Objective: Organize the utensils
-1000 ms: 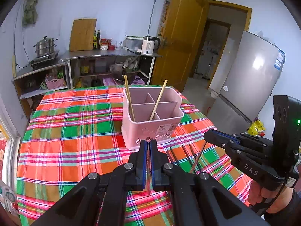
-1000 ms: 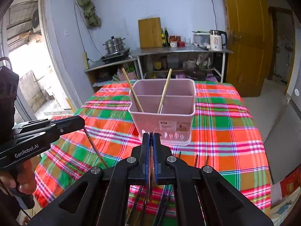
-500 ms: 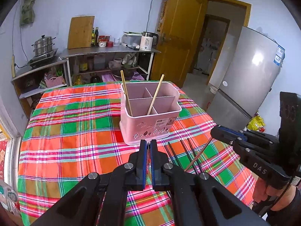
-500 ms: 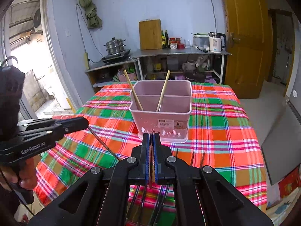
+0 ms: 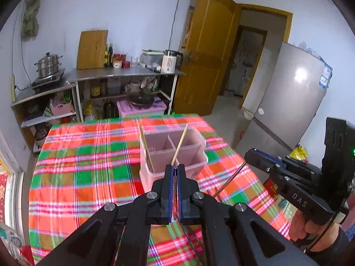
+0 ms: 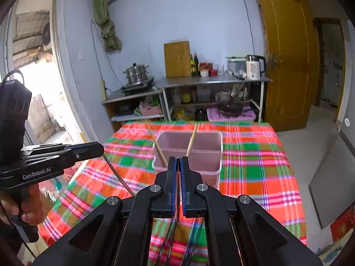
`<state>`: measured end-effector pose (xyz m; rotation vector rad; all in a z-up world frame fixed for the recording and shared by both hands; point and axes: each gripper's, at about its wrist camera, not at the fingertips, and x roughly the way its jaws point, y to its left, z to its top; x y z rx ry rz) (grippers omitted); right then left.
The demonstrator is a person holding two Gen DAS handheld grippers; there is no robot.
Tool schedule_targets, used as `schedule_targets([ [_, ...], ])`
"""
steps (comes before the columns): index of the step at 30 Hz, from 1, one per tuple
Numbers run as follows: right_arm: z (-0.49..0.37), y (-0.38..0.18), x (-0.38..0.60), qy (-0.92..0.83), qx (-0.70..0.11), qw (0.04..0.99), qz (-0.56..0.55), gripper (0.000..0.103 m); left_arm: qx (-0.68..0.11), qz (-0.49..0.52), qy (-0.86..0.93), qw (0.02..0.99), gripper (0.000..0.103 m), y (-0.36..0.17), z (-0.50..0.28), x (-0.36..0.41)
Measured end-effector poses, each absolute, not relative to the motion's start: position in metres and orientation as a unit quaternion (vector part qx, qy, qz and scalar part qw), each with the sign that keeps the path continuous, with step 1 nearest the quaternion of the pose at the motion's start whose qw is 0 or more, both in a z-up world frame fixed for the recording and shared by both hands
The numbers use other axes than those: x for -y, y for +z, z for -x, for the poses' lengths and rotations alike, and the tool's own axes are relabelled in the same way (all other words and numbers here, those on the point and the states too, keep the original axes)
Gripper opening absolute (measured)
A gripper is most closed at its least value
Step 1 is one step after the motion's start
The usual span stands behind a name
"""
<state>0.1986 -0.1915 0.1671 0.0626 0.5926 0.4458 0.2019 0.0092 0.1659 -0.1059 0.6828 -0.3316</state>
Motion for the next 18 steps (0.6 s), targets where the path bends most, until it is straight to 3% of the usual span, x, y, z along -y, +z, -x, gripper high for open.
schedule_targets([
  [18, -0.256, 0.211, 0.178, 0.221, -0.243, 0.944, -0.046, 0.003, -0.291, 0.071, -0.157, 0.941, 0.003, 0.219, -0.263, -0.017],
])
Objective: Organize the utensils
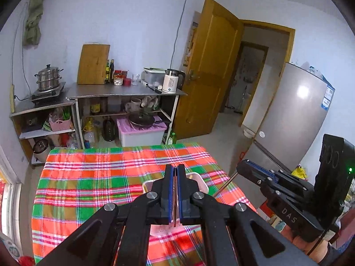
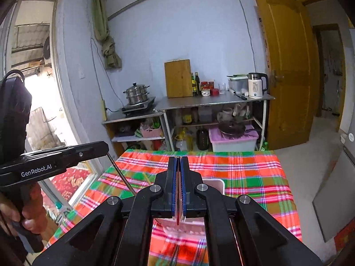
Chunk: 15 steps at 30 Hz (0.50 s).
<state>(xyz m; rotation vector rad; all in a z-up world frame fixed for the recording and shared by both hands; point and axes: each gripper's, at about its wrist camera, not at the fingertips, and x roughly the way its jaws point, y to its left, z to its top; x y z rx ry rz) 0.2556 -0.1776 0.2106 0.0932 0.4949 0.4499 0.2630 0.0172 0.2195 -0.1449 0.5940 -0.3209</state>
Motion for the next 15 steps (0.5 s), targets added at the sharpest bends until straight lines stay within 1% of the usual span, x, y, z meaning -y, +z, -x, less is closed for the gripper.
schedule_targets([
  [7, -0.278, 0.197, 0.169, 0.221, -0.253, 0.941, -0.046, 0.003, -0.297, 0.076, -0.151, 0.94, 0.003, 0.206, -0.289, -0.023],
  [15, -0.299, 0.157, 0.167, 0.218, -0.288, 0.931, -0.049, 0.003, -0.329, 0.09, -0.153, 0.927, 0.003, 0.158, -0.311, -0.03],
])
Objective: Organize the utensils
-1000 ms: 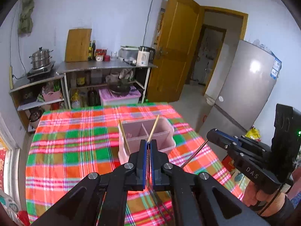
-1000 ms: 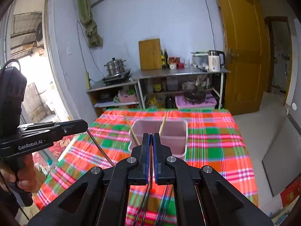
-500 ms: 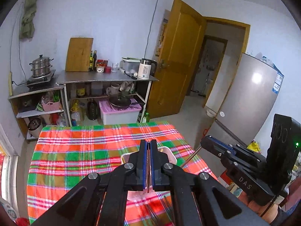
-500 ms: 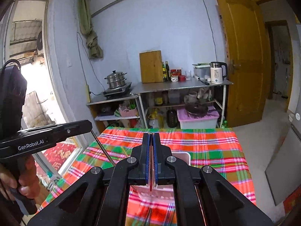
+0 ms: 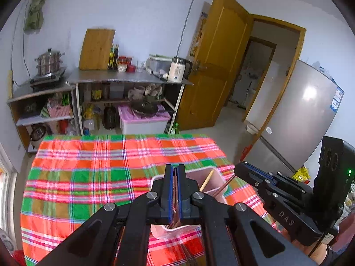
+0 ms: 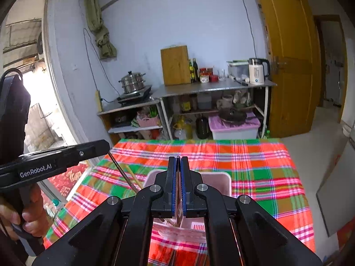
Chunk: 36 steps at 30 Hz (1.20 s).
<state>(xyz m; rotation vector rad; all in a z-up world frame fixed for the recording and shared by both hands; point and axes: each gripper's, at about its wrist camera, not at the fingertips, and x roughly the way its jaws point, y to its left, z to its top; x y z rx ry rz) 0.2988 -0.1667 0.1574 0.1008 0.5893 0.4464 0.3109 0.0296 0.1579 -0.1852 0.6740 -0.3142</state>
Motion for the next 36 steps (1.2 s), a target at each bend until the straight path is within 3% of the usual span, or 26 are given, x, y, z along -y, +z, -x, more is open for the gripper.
schedule_targets([
  [10, -0.309, 0.123, 0.166, 0.226, -0.327, 0.916, -0.058, 0.004, -0.352, 0.084, -0.145, 0.921, 0.003, 0.116, -0.313, -0.03],
  [21, -0.291, 0.142, 0.171, 0.232, -0.306, 0.922, -0.056, 0.005, -0.332, 0.083, -0.132, 0.93, 0.003, 0.135, -0.296, -0.039],
  [36, -0.2, 0.14, 0.199, 0.224, -0.284, 0.931, -0.043, 0.008, -0.324, 0.083, -0.135, 0.933, 0.007, 0.115, -0.199, -0.034],
])
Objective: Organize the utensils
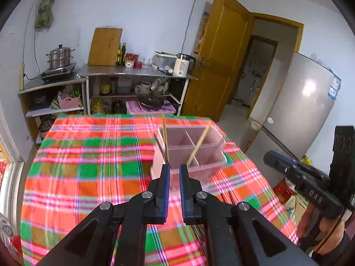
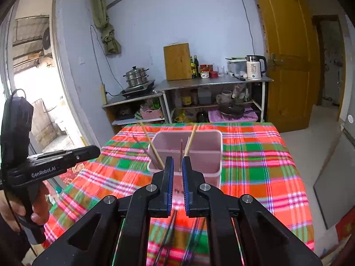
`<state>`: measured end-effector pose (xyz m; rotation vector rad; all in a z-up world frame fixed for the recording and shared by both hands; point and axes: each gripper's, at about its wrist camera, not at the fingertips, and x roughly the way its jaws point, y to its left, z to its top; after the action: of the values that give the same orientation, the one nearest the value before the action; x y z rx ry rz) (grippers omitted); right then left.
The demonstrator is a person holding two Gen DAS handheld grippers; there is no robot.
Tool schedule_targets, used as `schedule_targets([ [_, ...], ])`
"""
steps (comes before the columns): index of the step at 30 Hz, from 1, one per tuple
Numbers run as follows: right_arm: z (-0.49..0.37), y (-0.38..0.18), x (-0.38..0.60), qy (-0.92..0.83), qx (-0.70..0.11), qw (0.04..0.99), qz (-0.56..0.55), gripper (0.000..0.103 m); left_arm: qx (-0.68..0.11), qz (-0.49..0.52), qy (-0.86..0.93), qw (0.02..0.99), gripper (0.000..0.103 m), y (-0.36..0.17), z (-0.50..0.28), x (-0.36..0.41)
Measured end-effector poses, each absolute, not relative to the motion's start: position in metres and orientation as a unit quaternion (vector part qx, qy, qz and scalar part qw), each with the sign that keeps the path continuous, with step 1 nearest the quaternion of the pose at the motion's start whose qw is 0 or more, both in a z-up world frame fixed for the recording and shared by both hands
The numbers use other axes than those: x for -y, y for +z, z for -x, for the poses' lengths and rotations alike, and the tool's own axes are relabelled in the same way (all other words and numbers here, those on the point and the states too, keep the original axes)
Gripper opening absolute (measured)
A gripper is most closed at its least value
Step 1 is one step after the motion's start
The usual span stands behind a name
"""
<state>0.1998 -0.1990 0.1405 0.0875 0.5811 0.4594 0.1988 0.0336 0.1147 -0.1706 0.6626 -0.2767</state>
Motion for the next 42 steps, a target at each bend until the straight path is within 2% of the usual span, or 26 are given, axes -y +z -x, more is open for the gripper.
schedule_targets([
  [13, -0.135, 0.1, 0.233, 0.206, -0.327, 0.92, -0.064, 0.008, -0.351, 0.088, -0.144, 0.921, 0.007, 0.057, -0.119, -0.017],
  [19, -0.118, 0.075, 0.239, 0.203, -0.353, 0.911, -0.071, 0.008, -0.369, 0.092, -0.15, 0.913, 0.007, 0.04, -0.106, -0.008],
  [35, -0.129, 0.056, 0.25, 0.194, -0.375, 0.903, -0.08, 0.008, -0.432, 0.087, -0.155, 0.884, 0.008, -0.003, -0.143, 0.028],
  [38, -0.137, 0.048, 0.251, 0.187, -0.382, 0.902, -0.08, 0.008, -0.442, 0.086, -0.148, 0.881, 0.015, -0.013, -0.156, 0.031],
  [42, -0.147, 0.039, 0.251, 0.181, -0.392, 0.898, -0.081, 0.009, -0.454, 0.093, -0.145, 0.874, 0.017, -0.027, -0.172, 0.035],
])
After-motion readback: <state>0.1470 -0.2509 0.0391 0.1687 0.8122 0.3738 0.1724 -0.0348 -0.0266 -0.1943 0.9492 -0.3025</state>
